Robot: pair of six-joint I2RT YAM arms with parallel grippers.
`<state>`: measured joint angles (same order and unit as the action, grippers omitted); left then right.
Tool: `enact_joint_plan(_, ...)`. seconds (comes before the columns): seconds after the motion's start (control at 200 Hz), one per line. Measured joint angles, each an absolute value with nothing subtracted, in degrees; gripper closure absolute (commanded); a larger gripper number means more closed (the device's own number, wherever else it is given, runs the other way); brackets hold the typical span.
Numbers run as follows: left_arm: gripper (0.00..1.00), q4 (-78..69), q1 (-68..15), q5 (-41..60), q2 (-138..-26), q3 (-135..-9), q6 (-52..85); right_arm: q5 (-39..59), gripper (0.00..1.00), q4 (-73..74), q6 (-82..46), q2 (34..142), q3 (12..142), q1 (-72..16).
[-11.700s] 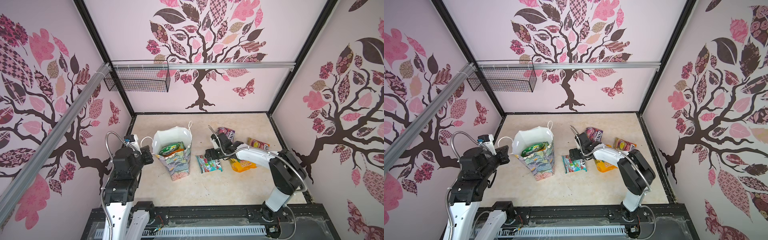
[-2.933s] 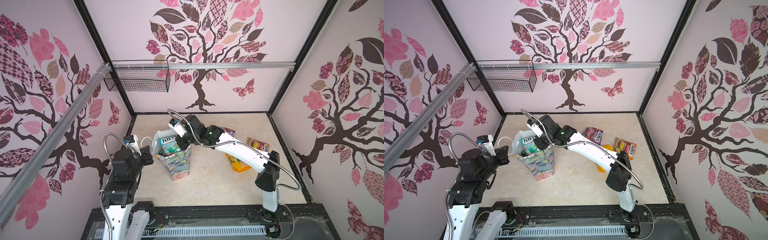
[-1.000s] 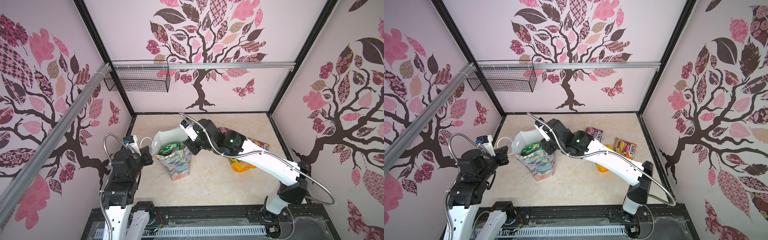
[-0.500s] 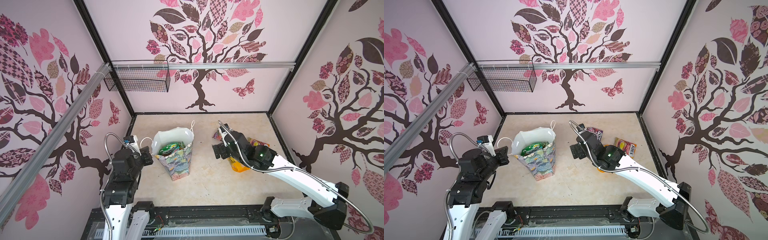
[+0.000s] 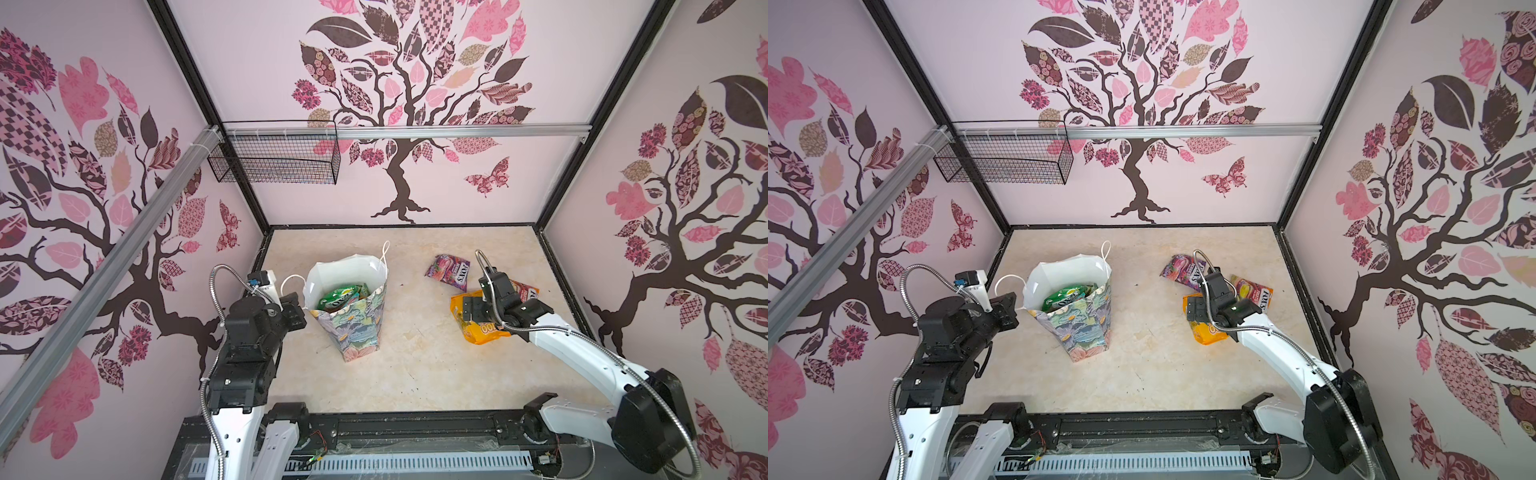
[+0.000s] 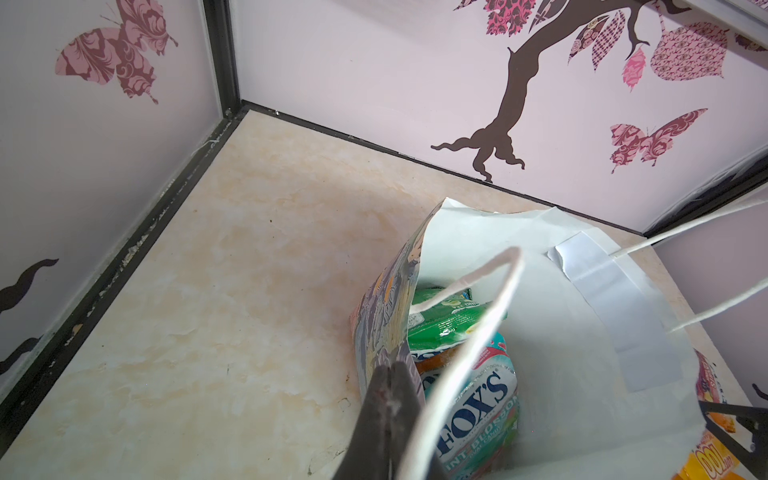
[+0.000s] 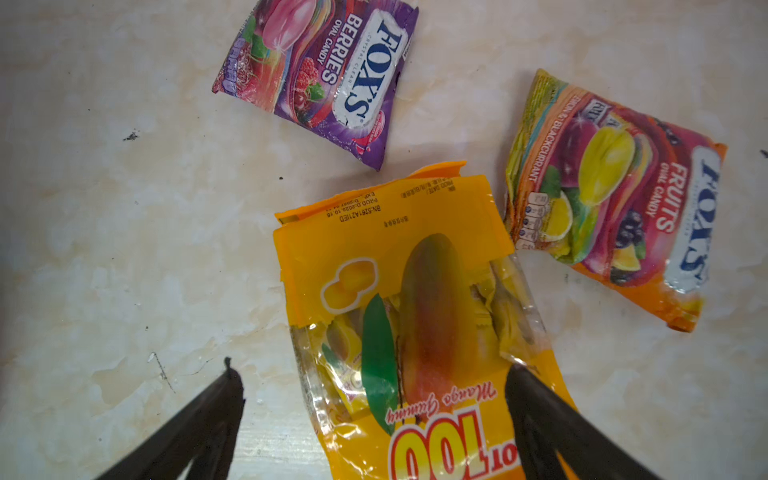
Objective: Place the snacks into the paper bag
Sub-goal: 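Withdraw the right gripper from the paper bag toward the yellow mango bag, then move the right gripper past the yellow bag over the pink-orange FOX'S Fruits bag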
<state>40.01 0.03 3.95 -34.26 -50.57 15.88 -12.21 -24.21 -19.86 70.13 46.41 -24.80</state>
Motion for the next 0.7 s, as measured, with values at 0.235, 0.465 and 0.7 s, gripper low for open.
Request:
enact_joint_plan(0.235, 0.93, 40.38, 0.03, 3.73, -34.3, -50.57, 15.18, -9.26, 0.0, -19.18, -20.49, 70.63, 43.79, -21.02)
enact_joint_plan(0.465, 0.94, 41.58, 0.03, 3.09, -34.83, -50.76, 14.61, -4.62, 0.0, -13.32, -22.61, 70.15, 38.0, -13.96)
enact_joint_plan(0.7, 0.93, 41.74, 0.03, 3.14, -34.52, -51.22, 14.61, 0.99, 0.0, -8.8, -24.53, 65.93, 31.75, -5.04)
